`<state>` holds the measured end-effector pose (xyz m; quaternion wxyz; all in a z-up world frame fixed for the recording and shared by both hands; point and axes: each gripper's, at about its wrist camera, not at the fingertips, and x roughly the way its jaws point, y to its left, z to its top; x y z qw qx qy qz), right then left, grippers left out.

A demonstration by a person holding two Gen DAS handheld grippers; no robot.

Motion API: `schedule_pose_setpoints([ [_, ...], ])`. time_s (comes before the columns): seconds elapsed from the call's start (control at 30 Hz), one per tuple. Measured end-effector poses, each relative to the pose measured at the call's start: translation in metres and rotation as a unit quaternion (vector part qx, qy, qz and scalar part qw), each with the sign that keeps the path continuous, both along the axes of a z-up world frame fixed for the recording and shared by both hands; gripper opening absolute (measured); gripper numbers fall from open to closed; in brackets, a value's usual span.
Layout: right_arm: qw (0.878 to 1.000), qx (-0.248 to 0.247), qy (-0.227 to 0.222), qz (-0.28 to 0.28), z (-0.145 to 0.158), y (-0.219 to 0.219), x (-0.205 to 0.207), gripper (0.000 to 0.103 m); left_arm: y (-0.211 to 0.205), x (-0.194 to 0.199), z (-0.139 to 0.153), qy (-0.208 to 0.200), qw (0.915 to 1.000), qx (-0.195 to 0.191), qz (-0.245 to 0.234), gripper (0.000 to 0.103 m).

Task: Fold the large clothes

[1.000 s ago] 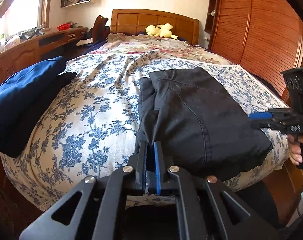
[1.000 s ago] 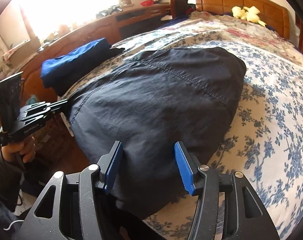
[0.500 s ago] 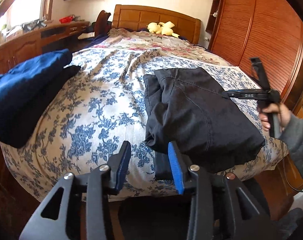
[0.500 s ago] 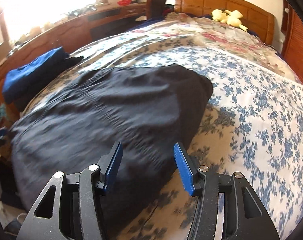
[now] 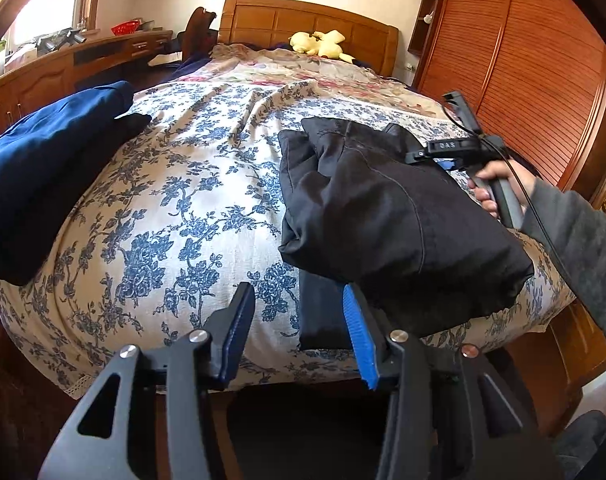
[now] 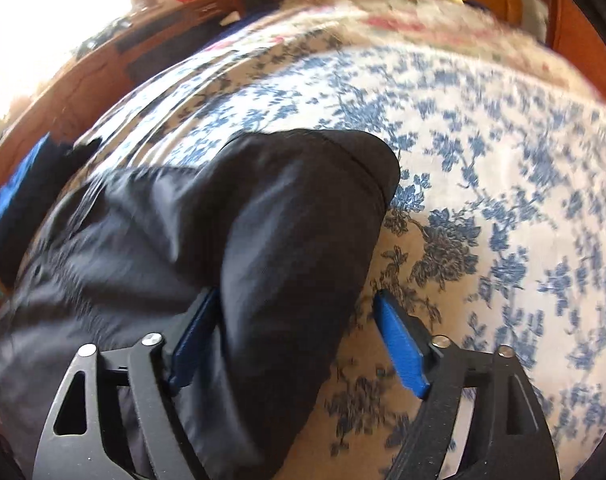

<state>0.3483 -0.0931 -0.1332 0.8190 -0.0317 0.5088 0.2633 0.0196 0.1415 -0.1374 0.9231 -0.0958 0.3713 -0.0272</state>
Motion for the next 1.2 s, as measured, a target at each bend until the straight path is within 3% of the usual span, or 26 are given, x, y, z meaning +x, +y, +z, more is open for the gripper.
schedule_pose_setpoints([
  [0.17, 0.999, 0.020, 0.044, -0.001, -0.014, 0.005, 0.012, 0.085, -0.001, 0.000, -0.001, 0.002, 1.0000, -0.001, 0.000, 0.045],
  [0.2, 0.998, 0.027, 0.048, -0.001, -0.015, 0.005, 0.011, 0.076, 0.000, 0.000, -0.002, 0.004, 1.0000, -0.006, 0.003, 0.045],
  [0.23, 0.998, 0.037, 0.052, -0.002, -0.014, 0.005, 0.009, 0.074, 0.001, 0.001, -0.002, 0.005, 0.9999, -0.008, 0.004, 0.045],
  [0.37, 0.999, 0.040, 0.025, 0.001, -0.006, -0.002, -0.001, 0.043, 0.005, 0.005, -0.003, 0.008, 0.9999, -0.005, 0.009, 0.045],
  [0.47, 0.999, 0.037, -0.021, 0.000, 0.010, -0.009, -0.017, 0.035, 0.005, 0.007, -0.003, 0.007, 0.9999, -0.006, 0.010, 0.045],
  [0.6, 0.998, 0.026, -0.050, 0.007, 0.025, -0.021, -0.039, 0.033, 0.004, 0.009, -0.004, 0.007, 0.9999, -0.006, 0.006, 0.045],
  [0.87, 0.999, 0.012, -0.036, -0.006, 0.027, -0.063, -0.063, 0.034, -0.002, 0.020, -0.011, 0.011, 0.9999, -0.005, -0.003, 0.045],
  [1.2, 0.999, 0.017, -0.024, -0.027, 0.015, -0.067, -0.061, 0.042, -0.005, 0.032, -0.019, 0.020, 0.9998, -0.005, -0.007, 0.045],
])
